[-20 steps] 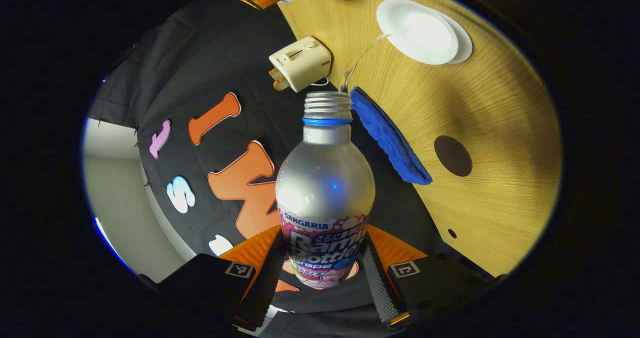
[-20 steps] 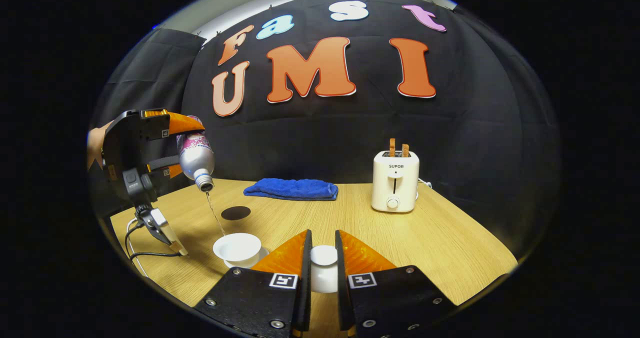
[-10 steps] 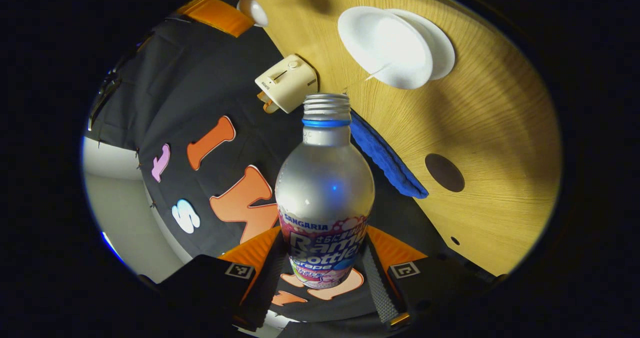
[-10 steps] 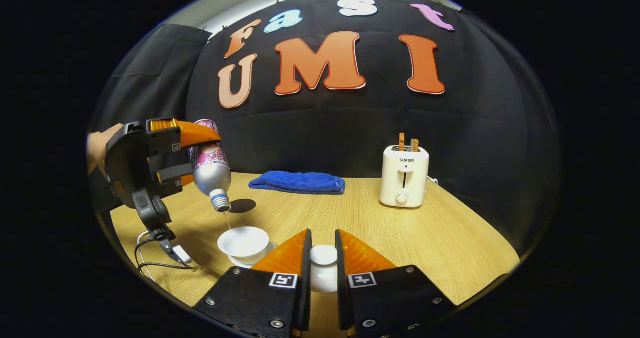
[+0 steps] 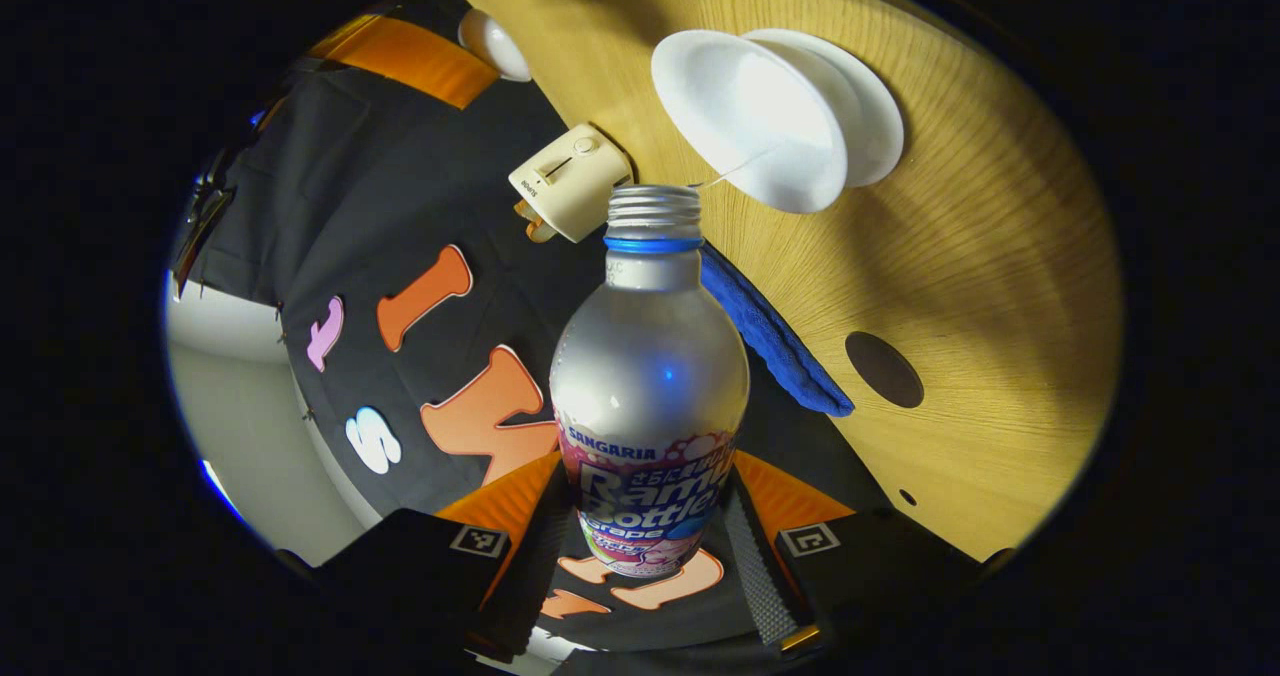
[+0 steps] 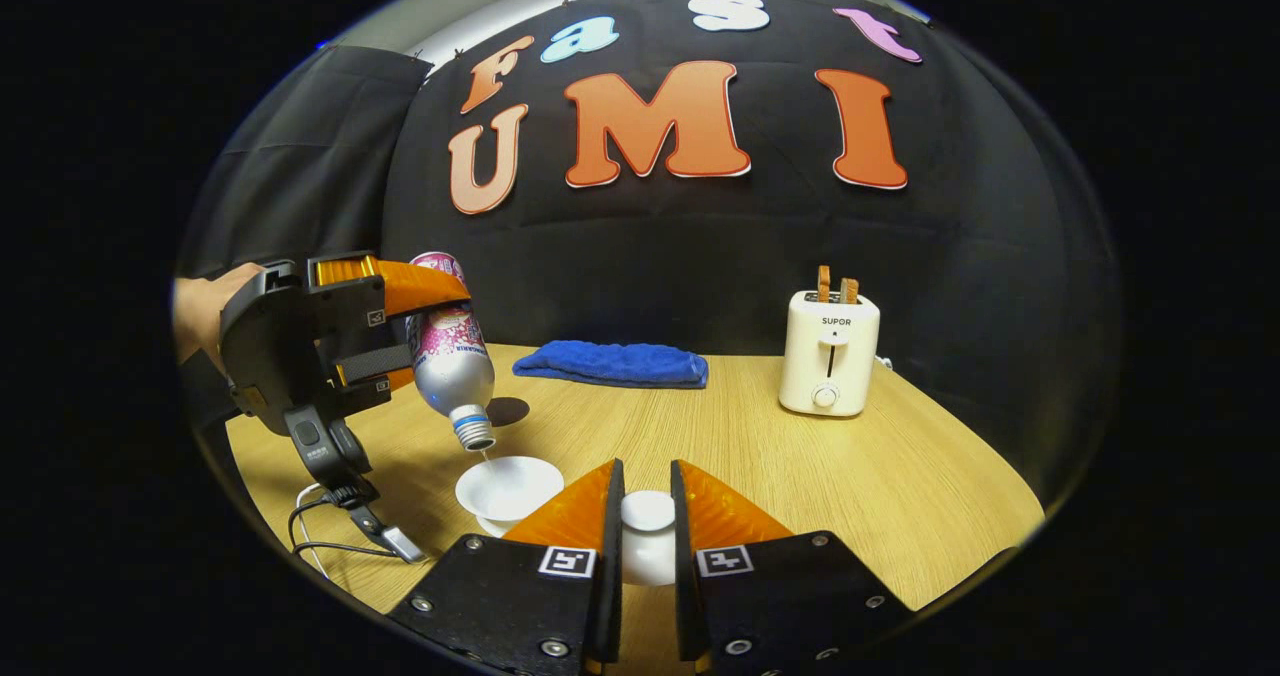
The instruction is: Open the teacup lid with one hand, grasp the water bottle and pour water into the teacup with the other hand; after pouring, place the water bottle on the coaster and then close the teacup lid.
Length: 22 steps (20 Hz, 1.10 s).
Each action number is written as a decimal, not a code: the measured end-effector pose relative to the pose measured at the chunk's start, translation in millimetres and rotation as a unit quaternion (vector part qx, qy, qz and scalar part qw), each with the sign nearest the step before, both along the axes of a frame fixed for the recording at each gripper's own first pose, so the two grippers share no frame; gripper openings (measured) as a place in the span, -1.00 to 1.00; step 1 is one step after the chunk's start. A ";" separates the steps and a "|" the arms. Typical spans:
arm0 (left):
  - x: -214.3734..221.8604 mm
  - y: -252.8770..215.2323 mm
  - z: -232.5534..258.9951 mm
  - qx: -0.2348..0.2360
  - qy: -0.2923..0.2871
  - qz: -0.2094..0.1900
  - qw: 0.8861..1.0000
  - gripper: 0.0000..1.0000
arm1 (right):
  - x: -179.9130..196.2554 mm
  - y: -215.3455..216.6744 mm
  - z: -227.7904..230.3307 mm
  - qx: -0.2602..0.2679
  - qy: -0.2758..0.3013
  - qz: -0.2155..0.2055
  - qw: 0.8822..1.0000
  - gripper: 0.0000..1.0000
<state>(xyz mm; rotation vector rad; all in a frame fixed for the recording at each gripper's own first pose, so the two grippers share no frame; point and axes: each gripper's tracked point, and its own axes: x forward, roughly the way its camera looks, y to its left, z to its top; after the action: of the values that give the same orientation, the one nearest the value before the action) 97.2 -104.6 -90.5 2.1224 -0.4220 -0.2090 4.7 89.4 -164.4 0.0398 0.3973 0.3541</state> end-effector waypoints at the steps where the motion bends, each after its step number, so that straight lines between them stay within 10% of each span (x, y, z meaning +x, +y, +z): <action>1: -0.8 1.7 2.2 -0.007 0.000 0.001 1.000 0.65 | 0.9 0.1 1.4 0.001 -0.001 -0.001 1.000 -0.55; 8: 9.2 35.3 28.3 -0.189 0.048 0.017 0.981 0.66 | 6.1 6.2 8.8 0.008 -0.003 -0.005 1.000 -0.55; 14: 31.1 75.3 31.2 -0.442 0.093 0.060 0.890 0.65 | 8.9 19.2 13.9 0.007 -0.005 -0.002 1.000 -0.55; 22: 43.8 73.2 30.5 -0.676 0.170 0.059 0.715 0.65 | 10.9 43.0 27.3 -0.006 -0.019 0.017 1.000 -0.55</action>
<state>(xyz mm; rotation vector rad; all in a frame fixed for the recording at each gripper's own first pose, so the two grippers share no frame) 141.0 -31.3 -60.0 0.6086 -0.1018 -0.1301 15.6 132.5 -137.1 0.0139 0.3629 0.3850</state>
